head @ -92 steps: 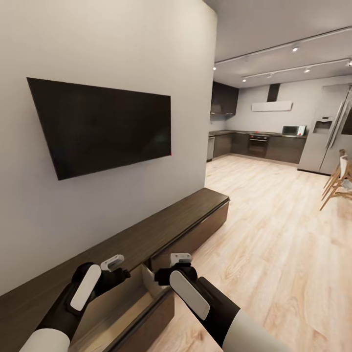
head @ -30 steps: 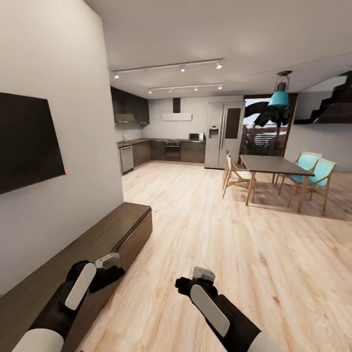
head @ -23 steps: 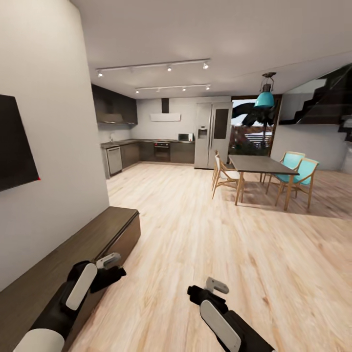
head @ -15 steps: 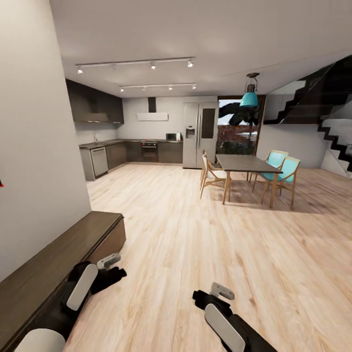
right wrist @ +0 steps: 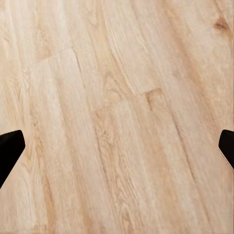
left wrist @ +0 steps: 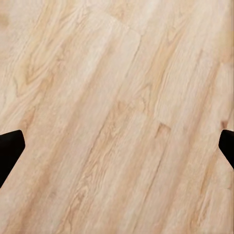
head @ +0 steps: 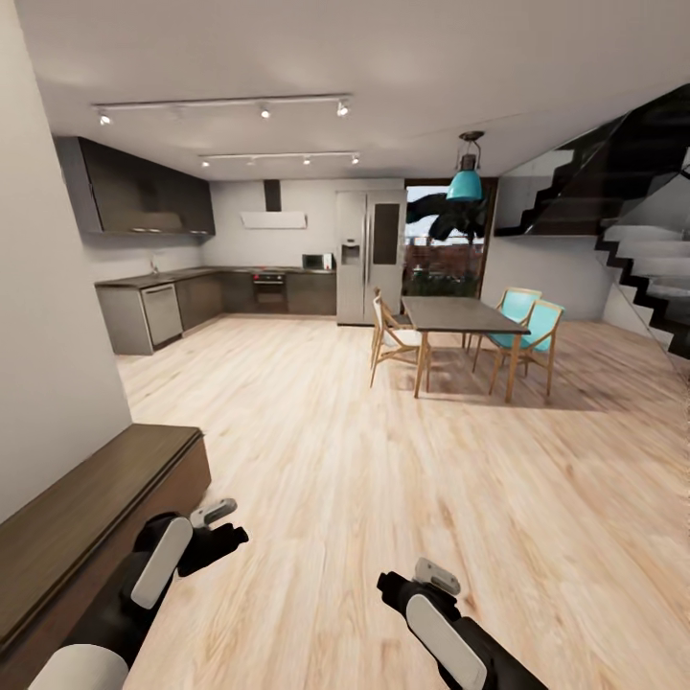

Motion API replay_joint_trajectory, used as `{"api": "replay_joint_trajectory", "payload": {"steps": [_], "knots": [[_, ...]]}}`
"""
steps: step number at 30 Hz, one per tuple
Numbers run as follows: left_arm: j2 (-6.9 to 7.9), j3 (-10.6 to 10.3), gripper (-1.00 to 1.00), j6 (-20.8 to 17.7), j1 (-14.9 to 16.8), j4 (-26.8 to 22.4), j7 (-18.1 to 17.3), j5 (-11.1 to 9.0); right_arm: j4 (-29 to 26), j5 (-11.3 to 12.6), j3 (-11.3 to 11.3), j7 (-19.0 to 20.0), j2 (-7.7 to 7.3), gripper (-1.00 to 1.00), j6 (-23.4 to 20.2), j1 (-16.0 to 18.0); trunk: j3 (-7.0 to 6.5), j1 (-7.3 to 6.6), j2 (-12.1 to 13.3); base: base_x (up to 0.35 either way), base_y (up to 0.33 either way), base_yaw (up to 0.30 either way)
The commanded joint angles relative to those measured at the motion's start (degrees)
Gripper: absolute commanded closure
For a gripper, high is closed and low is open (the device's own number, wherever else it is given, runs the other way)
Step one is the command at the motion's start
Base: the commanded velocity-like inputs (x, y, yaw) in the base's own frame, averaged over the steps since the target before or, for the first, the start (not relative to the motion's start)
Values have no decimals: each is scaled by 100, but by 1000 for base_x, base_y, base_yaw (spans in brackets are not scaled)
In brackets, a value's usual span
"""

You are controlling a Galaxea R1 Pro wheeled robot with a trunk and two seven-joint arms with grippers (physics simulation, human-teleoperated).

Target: Place each of the two pumpkins and all three candles from the living room inside a cabinet in the living room (use any cabinet), then make sure every cabinet is closed, and position the cauldron so it is next to a table in the living room.

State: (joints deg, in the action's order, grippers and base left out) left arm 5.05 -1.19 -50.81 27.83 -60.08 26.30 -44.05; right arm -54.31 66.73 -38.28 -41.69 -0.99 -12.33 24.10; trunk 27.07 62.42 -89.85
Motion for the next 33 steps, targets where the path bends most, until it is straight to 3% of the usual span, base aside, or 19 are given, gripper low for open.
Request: {"api": "replay_joint_trajectory", "payload": {"steps": [1, 13, 17, 23, 33], "knots": [[5, -13, -100, -8, 4, -9, 59, -59, -6, 15, -20, -33, -6, -100, -23, 7, 17, 3, -4, 327, -100, -66], [0, -20, -100, -7, 4, -4, 60, -51, -8, -41, -68, -41, -15, -100, -4, -52, 95, 3, -4, 337, -75, -23], [-4, -21, -100, -4, 4, -5, 60, -43, -2, -204, -82, -26, -15, -100, 4, -107, 96, 3, -4, 338, -77, 0], [-4, -21, -100, -1, 4, -5, 60, -43, -9, -228, -59, 169, -8, -100, 9, -115, 96, 3, -4, 338, -83, -4], [-4, -21, -100, -4, 4, -6, 60, -43, -10, -215, -39, 236, -6, -100, 11, -116, 96, 3, -4, 338, -85, -236]]}}
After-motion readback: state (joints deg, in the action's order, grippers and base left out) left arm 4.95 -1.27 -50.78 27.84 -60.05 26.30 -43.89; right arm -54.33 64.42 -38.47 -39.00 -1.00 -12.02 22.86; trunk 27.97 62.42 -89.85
